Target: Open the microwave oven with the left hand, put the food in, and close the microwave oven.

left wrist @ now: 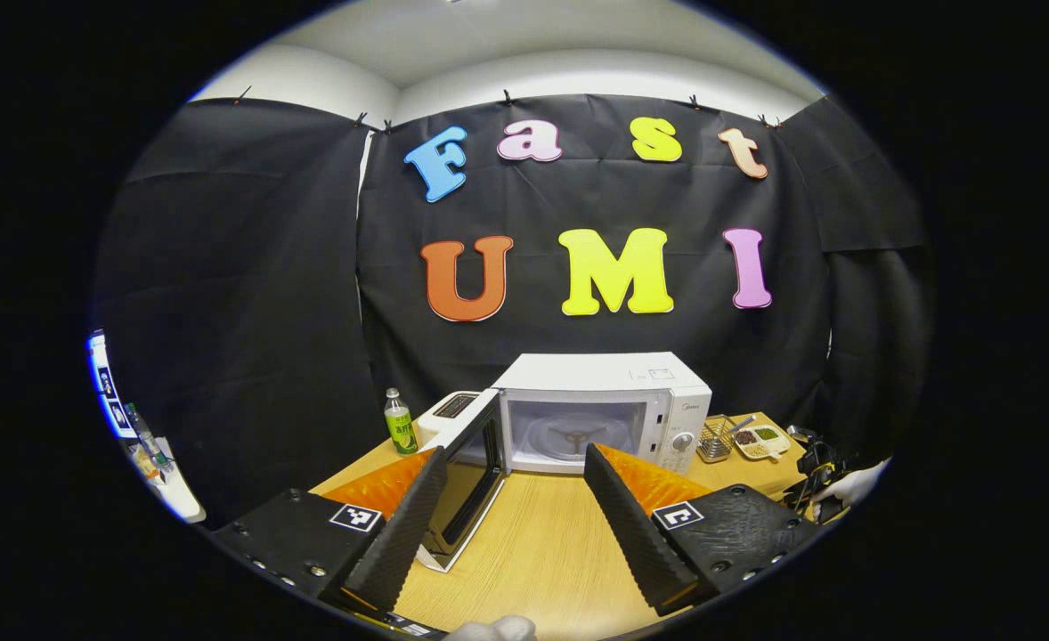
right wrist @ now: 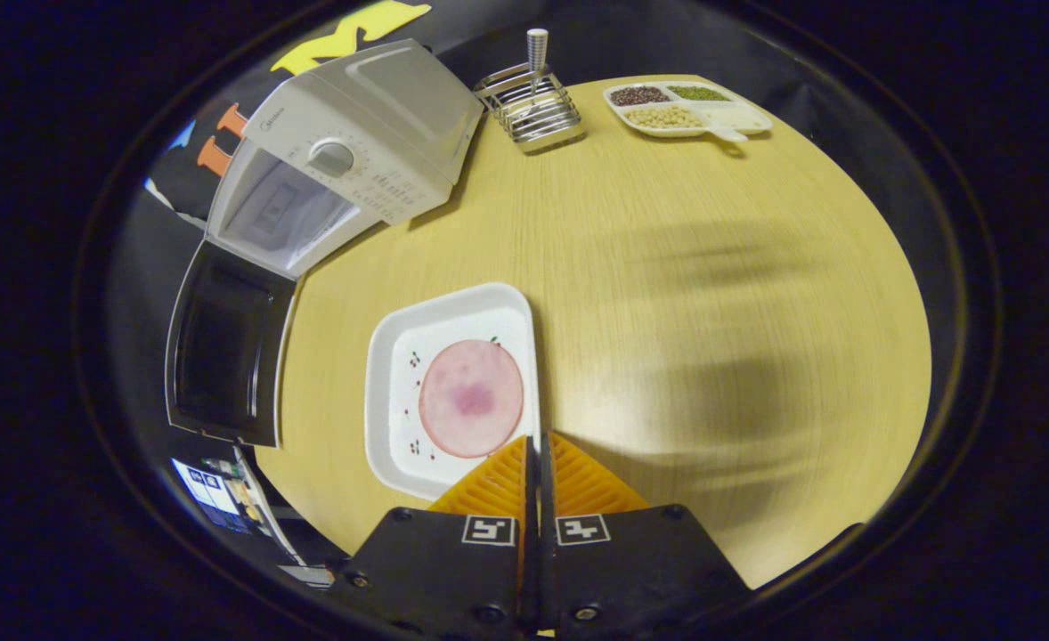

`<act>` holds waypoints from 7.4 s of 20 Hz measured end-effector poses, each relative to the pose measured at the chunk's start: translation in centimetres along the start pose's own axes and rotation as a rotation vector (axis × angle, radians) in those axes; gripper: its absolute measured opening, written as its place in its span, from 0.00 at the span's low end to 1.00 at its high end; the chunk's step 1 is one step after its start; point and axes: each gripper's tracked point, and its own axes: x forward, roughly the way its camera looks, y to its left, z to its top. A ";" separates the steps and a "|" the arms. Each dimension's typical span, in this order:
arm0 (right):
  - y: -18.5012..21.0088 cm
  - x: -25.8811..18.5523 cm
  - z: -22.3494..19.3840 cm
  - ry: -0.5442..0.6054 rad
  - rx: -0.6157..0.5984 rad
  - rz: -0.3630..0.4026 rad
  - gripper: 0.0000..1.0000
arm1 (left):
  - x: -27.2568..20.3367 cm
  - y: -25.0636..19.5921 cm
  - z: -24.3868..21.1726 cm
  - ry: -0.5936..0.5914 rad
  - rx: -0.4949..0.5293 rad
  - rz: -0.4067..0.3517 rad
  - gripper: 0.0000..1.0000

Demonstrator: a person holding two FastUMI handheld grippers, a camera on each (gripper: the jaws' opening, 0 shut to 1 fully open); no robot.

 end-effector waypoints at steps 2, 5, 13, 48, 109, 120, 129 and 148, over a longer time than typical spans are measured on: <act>0.9 -0.1 -0.6 0.001 0.063 0.039 0.04 | 0.1 0.9 -0.5 0.002 -0.005 -0.006 0.95; 2.5 -0.6 -1.0 -0.025 0.148 0.085 0.03 | 0.4 2.6 -0.9 0.012 -0.022 -0.014 0.95; 10.6 -3.0 -0.2 -0.160 0.235 0.212 0.04 | 3.0 5.4 -0.9 0.035 -0.014 -0.072 0.95; 33.0 14.7 22.3 -0.752 0.643 0.076 0.04 | 8.9 7.5 -2.1 0.022 0.130 -0.099 0.95; 27.5 -30.7 8.5 -0.907 -0.315 -0.189 1.00 | 14.6 19.4 -17.2 0.177 -0.013 -0.059 0.00; 24.7 -31.9 7.6 -0.919 -0.266 -0.240 1.00 | 13.1 9.6 -17.0 0.163 0.011 -0.224 0.00; 22.7 -32.6 7.2 -0.916 -0.243 -0.255 1.00 | 13.2 1.4 -16.2 0.149 0.075 -0.379 0.00; 15.2 -35.4 8.9 -0.899 -0.192 -0.357 0.92 | 18.7 -14.4 -13.5 0.066 0.160 -0.592 0.00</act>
